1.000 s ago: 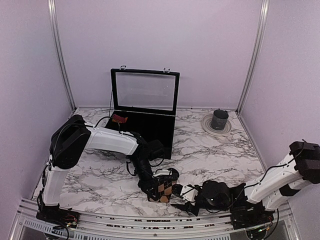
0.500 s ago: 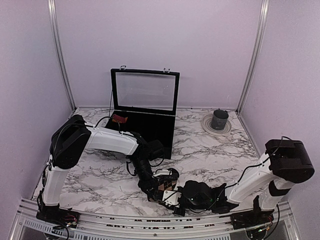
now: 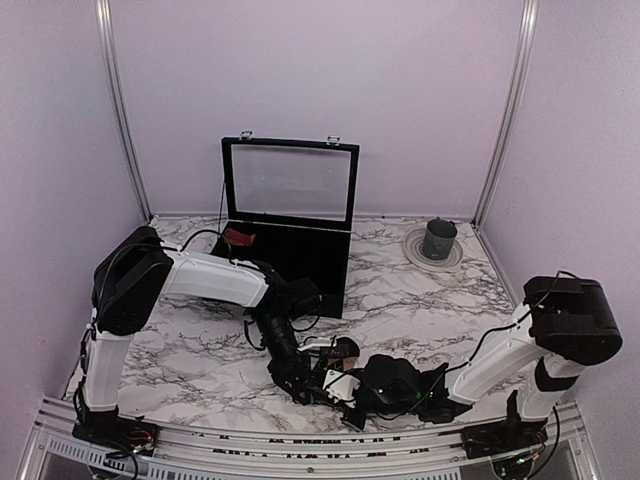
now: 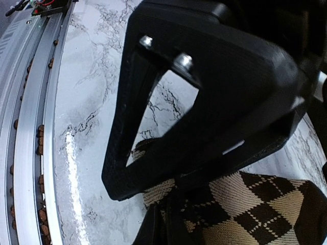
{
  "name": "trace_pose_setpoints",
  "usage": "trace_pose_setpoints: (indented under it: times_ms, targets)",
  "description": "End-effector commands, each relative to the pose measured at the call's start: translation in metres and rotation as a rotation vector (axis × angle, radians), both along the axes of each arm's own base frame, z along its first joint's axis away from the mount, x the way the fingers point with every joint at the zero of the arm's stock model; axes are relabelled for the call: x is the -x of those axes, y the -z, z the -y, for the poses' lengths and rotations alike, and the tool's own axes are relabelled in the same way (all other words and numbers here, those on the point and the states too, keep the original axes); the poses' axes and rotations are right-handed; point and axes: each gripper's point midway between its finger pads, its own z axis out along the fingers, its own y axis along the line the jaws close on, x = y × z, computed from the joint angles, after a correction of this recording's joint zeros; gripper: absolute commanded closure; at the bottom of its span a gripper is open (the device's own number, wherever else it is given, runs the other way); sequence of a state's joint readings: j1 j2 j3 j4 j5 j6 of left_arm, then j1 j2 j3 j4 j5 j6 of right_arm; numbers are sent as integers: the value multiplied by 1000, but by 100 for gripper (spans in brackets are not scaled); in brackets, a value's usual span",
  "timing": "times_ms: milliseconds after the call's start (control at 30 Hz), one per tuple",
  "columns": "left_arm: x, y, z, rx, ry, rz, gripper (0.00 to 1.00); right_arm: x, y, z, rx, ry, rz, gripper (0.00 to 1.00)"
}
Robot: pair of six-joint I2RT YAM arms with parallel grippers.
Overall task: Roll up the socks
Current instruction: Roll the sock at the center of the board.
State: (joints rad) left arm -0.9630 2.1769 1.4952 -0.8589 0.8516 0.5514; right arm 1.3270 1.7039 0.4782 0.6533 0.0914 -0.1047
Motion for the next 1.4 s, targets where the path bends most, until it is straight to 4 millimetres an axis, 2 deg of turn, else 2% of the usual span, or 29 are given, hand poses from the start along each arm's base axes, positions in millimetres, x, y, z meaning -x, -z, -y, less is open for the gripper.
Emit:
trace_pose_setpoints:
  times_ms: [0, 133, 267, 567, 700, 800, 900, 1033, 1167, 1367]
  targets:
    - [-24, -6, -22, 12, -46, 67, 50, 11, 47, 33, 132, 47, -155, 96]
    - [-40, -28, -11, 105, -70, 137, 50, 13, 50, 36, 131, 54, -183, 97]
    - [-55, -35, 7, 159, -108, 180, 50, 15, 53, 37, 139, 51, -204, 98]
    - [-70, -25, 47, 217, -100, 237, 55, 15, 54, 39, 146, 78, -234, 98]
    - [-72, -16, 55, 227, -87, 280, 56, 16, 53, 40, 146, 80, -242, 98]
    - [-73, -1, 56, 211, -68, 315, 59, 16, 50, 40, 144, 81, -244, 99]
    - [-74, 17, 55, 183, -46, 359, 70, 15, 49, 42, 142, 87, -252, 98]
    - [-81, 32, 46, 136, -49, 421, 73, 12, 49, 45, 138, 101, -275, 98]
    - [-90, 38, 32, 93, -61, 502, 77, 10, 49, 47, 126, 108, -296, 99]
    - [-98, 41, 12, 56, -86, 539, 78, 7, 50, 49, 99, 117, -338, 99]
